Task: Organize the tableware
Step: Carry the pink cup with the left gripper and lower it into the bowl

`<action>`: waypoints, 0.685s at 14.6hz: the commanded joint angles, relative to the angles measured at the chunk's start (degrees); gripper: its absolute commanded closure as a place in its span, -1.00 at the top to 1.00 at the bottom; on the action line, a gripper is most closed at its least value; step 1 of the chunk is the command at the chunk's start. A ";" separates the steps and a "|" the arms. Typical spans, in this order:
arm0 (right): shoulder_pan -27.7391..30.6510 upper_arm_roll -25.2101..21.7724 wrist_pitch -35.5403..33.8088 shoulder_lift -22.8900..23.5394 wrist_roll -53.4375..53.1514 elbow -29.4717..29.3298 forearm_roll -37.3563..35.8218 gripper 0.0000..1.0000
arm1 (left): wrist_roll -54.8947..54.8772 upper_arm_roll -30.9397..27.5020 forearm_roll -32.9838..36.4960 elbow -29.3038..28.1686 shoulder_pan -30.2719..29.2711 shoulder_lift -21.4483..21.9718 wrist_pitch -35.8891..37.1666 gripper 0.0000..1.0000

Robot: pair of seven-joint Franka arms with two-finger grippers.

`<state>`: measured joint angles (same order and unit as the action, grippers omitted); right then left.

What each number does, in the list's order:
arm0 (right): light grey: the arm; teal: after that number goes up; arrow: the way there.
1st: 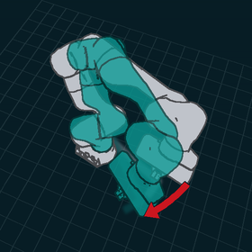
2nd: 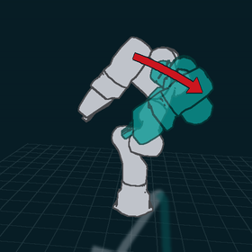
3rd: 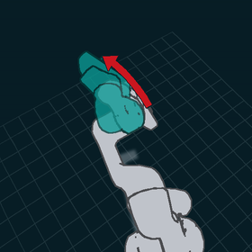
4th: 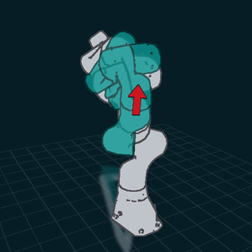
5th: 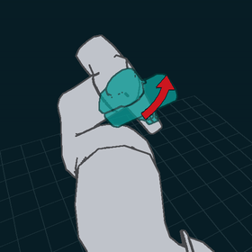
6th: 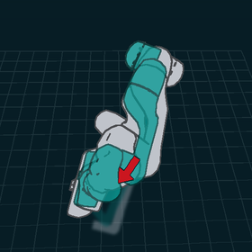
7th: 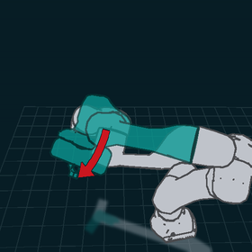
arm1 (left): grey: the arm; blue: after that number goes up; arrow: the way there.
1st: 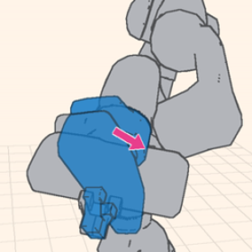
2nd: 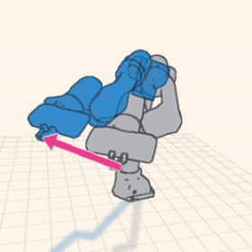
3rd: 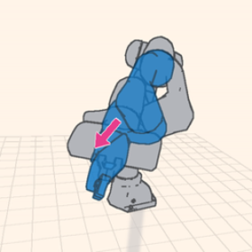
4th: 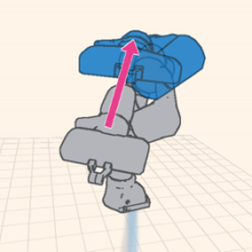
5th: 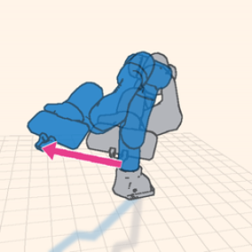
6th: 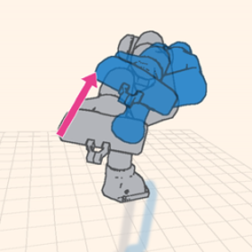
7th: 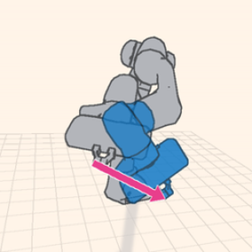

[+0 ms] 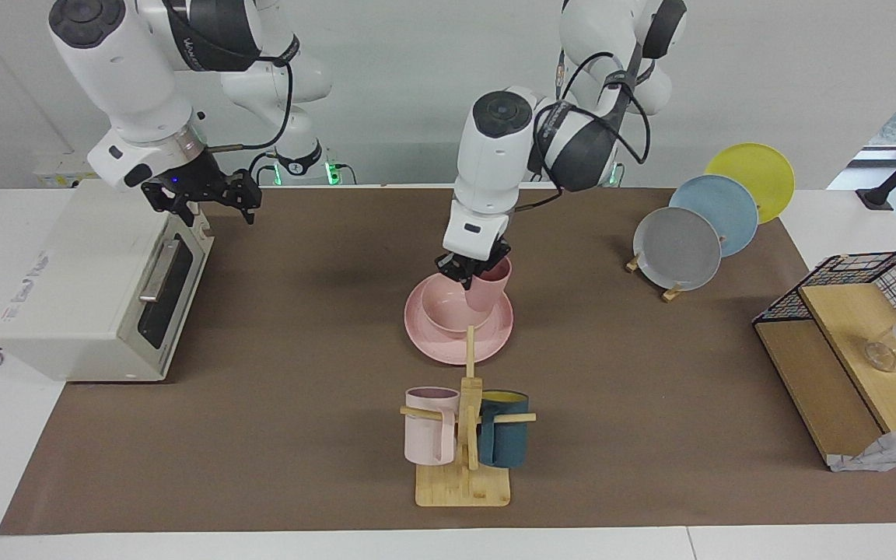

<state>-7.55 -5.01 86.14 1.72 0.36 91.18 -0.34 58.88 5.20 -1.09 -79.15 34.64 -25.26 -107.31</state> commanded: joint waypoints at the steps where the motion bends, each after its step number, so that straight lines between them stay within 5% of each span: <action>1: 1.13 1.15 1.13 -1.37 1.66 1.46 -0.10 1.00 | 0.71 -1.07 -0.66 -4.60 1.39 1.00 -4.12 -1.00; 10: 1.22 0.79 1.22 -2.07 2.19 1.02 -0.89 1.00 | 2.20 -1.07 -0.66 -6.80 3.94 -1.63 -6.85 -1.00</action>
<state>-7.13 -4.82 86.46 0.98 0.89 91.17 -0.37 60.34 5.18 -1.15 -84.66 37.28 -26.67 -112.28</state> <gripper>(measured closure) 0.000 0.956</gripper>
